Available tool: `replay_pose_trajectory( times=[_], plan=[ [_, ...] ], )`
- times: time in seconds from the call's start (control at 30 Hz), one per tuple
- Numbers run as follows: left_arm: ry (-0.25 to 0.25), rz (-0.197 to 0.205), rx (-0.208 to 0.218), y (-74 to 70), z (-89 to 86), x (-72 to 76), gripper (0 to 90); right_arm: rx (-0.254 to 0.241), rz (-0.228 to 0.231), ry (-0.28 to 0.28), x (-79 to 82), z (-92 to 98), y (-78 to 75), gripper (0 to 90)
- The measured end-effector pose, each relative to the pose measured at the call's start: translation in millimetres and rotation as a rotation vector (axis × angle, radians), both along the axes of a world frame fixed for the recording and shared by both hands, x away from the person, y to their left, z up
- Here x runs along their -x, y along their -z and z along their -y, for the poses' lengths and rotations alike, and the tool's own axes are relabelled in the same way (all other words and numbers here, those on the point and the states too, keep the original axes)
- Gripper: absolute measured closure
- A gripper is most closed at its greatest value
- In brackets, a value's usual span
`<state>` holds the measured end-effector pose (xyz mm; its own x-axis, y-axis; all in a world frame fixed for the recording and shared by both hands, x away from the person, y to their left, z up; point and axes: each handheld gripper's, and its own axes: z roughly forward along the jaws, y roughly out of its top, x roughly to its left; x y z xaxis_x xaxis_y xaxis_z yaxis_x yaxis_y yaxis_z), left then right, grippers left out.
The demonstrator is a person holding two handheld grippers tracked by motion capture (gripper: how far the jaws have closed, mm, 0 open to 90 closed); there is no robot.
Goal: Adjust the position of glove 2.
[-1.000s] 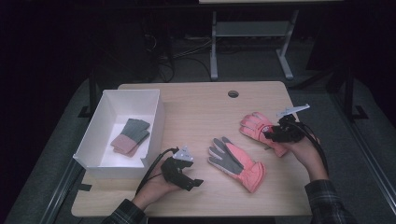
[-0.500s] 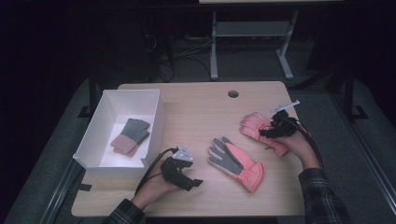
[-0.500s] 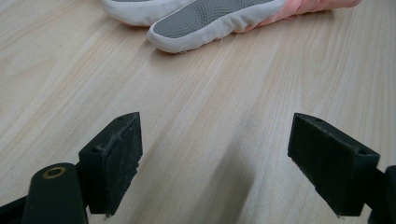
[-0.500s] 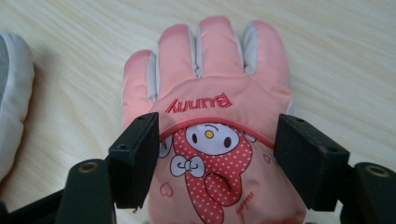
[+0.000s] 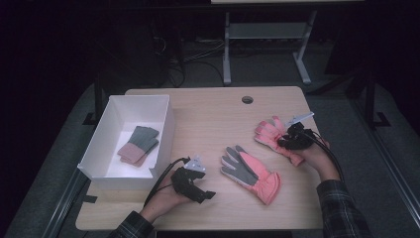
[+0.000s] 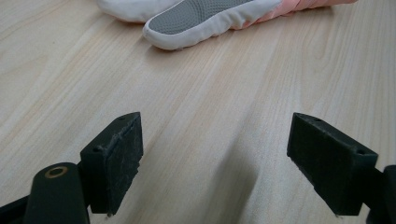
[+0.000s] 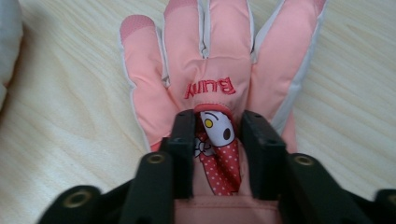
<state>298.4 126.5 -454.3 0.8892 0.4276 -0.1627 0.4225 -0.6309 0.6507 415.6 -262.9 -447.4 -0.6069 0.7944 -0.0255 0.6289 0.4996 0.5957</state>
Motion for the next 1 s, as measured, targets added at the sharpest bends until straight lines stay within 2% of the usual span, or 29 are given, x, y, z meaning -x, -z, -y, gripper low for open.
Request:
replay_pose_trajectory(
  times=[0.1, 0.23, 0.6, 1.0],
  plan=[
    [-0.002, -0.001, -0.001, -0.1, -0.1, 0.0, 18.1, -0.021, -0.018, 0.004, -0.9, 1.4, -1.9, 76.7],
    [-0.002, -0.002, -0.001, 0.0, -0.5, -0.5, 18.3, -0.043, -0.031, 0.011, -0.8, 3.6, -3.8, 80.4],
    [-0.005, 0.000, -0.001, -0.3, -0.8, -0.4, 18.4, -0.117, -0.044, 0.039, 5.1, 17.4, -14.8, 81.7],
    [-0.005, 0.002, -0.002, -0.6, -0.5, -0.5, 18.4, -0.187, -0.050, 0.053, 19.4, 25.9, -33.4, 81.4]
  ],
)
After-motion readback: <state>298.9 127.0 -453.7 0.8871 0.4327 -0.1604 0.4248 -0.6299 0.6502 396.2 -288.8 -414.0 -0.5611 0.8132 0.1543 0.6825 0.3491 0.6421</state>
